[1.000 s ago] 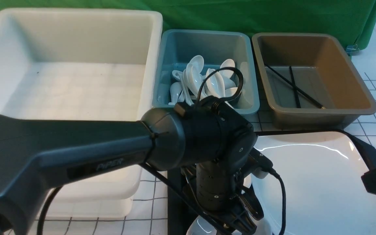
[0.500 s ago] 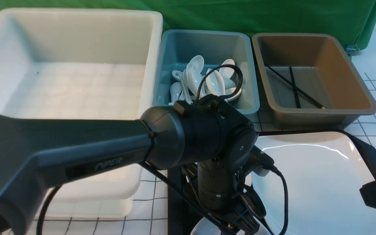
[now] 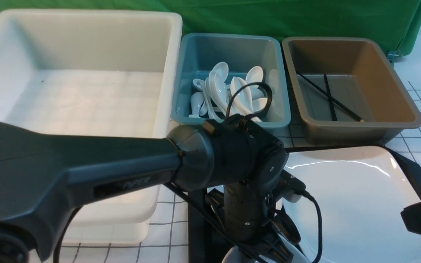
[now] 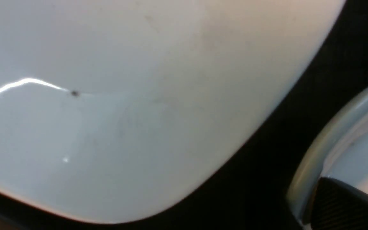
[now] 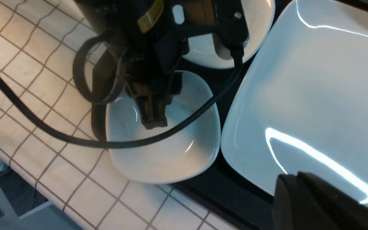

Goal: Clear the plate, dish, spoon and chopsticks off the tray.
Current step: Use the left arm to grab a small plate from the dinner plate, then use the left arm to put the small plate into the large storage box on the left

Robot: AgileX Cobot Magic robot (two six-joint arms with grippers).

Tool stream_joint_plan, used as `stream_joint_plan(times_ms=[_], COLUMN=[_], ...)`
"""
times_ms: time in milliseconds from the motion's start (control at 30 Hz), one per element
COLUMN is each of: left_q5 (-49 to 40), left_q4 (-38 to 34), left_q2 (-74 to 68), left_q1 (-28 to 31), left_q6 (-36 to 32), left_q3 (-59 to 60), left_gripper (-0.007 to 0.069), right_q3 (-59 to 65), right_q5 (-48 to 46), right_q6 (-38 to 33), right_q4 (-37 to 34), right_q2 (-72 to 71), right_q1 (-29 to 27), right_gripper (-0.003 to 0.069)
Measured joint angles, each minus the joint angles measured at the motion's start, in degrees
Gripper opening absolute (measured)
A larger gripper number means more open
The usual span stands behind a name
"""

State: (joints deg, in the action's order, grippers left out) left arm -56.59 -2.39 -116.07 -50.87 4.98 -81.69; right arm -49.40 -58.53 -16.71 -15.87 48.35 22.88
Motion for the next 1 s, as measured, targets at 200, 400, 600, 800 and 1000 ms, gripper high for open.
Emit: stream_joint_plan(times_ms=[200, 400, 600, 800, 1000], left_q5=[-1.22, -4.5, -5.14, -4.65, -7.62], left_q4=[-0.11, -0.78, -0.96, -5.88, -11.25], left_q2=[1.07, 8.47, 16.64, 26.63, 34.9], left_q1=[0.0, -0.13, -0.04, 9.12, 32.63], left_q6=[0.22, 0.37, 0.38, -2.1, -9.98], left_q3=[0.0, 0.05, 0.4, -2.65, -3.85], left_gripper=[0.0171, 0.0038, 0.0026, 0.0027, 0.0027], right_q3=[0.0, 0.0, -1.44, -12.58, -25.59], right_q5=[0.0, 0.0, -0.69, -0.7, -5.55], right_q6=[0.0, 0.0, -4.2, -12.52, -17.52], right_q4=[-0.02, -0.45, -4.01, -13.73, -17.46], right_q2=[0.0, 0.0, 0.05, 1.24, 11.08], right_q1=[0.0, 0.0, 0.0, 0.0, 2.23], right_gripper=[0.0004, 0.0004, 0.0004, 0.0004, 0.0004])
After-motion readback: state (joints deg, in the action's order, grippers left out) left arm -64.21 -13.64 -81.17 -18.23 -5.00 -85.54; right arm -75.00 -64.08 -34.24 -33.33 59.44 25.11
